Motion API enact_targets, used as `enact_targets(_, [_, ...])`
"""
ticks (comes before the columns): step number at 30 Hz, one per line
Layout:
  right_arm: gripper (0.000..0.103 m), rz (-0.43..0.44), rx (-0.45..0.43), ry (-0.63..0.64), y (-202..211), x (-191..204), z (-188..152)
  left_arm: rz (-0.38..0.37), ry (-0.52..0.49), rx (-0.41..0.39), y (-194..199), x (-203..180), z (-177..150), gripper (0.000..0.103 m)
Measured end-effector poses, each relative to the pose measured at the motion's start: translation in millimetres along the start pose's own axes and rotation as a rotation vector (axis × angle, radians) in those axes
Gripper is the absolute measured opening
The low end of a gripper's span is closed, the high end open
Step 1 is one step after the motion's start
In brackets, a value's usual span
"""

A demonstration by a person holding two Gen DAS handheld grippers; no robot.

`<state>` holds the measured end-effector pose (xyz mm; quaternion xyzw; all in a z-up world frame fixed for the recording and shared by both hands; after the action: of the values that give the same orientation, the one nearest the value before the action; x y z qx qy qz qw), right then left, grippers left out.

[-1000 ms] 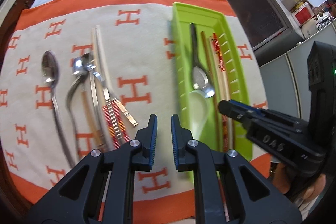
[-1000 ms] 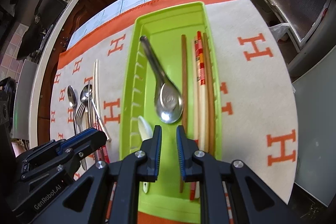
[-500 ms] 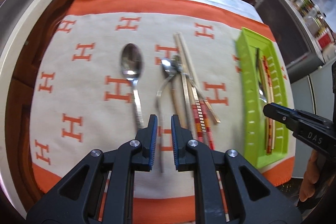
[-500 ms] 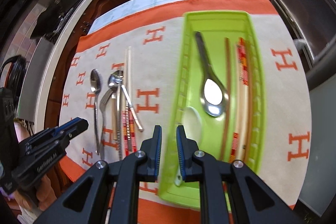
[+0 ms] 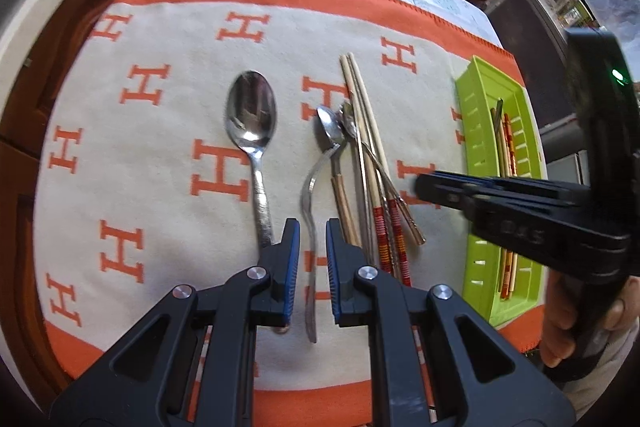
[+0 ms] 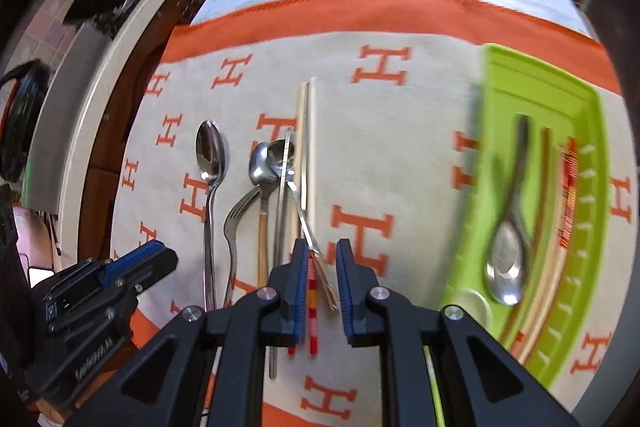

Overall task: Organize utensils
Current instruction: 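Grasp a metal chopstick with the right gripper while the left grasps another metal chopstick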

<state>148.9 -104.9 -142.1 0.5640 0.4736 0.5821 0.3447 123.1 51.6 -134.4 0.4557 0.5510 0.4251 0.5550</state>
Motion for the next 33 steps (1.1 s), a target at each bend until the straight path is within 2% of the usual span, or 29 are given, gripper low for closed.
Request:
enact_targets(6, [0.014,-0.024,0.073,0.017,-27,6,15,-0.012,-0.016,0.028,-15,-3,2,0.010])
enact_targets(15, [0.014,-0.045,0.107,0.038,-46,9,24,-0.022,-0.038,0.041,-25,-10,11,0.010])
enact_targets(17, [0.009,-0.017,0.100,0.036,-47,7,25,-0.024,-0.037,0.047,-27,-10,12,0.010])
enact_targets(25, [0.007,0.007,0.037,-0.026,-38,-10,18,-0.029,-0.038,0.056,-34,-16,21,0.010])
enact_targets(33, [0.005,0.060,0.012,-0.076,-31,-33,10,-0.077,-0.134,0.085,-50,-50,34,0.011])
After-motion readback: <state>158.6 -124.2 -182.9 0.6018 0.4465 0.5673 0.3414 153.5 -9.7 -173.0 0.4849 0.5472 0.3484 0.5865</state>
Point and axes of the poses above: each gripper's, at about its wrist camera, not at the fingertips, and y roughly against the way its jaws point, x to its left, z to its top, the point moved 1 cm from there along -y, roughly the way its jaws point, and after that the axes turned 15 degrees about x, right-handed, at the moved point
